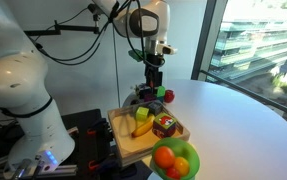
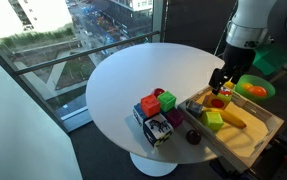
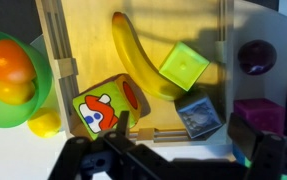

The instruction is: Put the grey block in the box

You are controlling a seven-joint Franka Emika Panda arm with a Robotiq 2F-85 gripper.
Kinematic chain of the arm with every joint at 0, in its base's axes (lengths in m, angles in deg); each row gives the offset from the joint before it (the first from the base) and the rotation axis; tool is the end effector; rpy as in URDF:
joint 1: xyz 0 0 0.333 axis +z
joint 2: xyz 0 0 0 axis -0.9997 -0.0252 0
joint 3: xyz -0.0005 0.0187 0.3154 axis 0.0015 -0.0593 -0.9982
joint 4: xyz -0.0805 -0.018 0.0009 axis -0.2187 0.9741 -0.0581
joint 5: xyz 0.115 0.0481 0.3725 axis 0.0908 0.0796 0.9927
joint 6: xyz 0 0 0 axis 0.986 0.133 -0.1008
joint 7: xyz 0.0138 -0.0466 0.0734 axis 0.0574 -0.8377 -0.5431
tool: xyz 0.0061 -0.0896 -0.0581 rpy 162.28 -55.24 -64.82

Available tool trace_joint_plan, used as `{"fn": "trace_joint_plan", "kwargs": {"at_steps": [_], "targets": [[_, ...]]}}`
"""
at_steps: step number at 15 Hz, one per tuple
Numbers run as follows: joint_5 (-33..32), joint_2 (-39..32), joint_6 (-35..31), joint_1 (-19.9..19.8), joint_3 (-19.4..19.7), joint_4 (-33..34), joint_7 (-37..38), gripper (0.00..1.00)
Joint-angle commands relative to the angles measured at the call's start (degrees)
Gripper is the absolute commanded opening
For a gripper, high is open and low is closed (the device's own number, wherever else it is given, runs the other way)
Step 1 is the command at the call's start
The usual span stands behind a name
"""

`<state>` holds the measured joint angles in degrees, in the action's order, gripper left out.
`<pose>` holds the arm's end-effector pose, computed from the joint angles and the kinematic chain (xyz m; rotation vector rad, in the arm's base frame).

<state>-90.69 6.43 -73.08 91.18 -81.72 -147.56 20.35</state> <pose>0.4414 0.0392 0.3452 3.0352 -0.1724 -0.1387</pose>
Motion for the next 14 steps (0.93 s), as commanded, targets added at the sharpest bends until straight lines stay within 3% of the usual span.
{"fn": "trace_joint_plan", "kwargs": {"at_steps": [1,9,14], "targets": [[2.23,3.89,8.69,0.01,-0.32,2.00,-2.38,1.00],[0.99,11.52,20.22,-1.86,0.19,6.45,-1.54,1.00],[1.11,12.61,19.76,-2.64,-0.04,6.30,-1.07,1.00]]}}
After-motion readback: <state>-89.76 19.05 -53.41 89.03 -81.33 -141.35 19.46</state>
